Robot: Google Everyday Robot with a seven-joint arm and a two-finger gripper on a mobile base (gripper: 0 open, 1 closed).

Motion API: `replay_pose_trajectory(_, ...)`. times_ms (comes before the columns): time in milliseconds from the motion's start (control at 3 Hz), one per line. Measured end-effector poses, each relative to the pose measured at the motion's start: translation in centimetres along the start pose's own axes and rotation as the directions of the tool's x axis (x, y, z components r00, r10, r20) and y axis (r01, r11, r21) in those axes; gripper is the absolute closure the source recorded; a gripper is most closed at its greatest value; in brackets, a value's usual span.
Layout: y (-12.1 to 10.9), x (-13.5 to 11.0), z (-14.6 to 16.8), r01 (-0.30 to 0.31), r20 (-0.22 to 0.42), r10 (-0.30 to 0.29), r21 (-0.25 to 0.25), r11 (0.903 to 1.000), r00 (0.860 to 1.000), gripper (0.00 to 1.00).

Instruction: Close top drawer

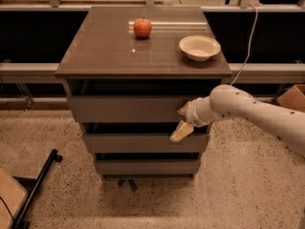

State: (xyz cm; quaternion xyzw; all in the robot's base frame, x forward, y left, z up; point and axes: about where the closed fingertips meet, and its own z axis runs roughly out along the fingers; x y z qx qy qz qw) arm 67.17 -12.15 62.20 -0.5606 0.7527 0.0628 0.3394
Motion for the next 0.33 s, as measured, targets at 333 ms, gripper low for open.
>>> replay_pose_trajectory(333, 0.15, 0.06, -0.11, 0.000, 0.000, 0.000, 0.000, 1.0000, 1.000, 0.00)
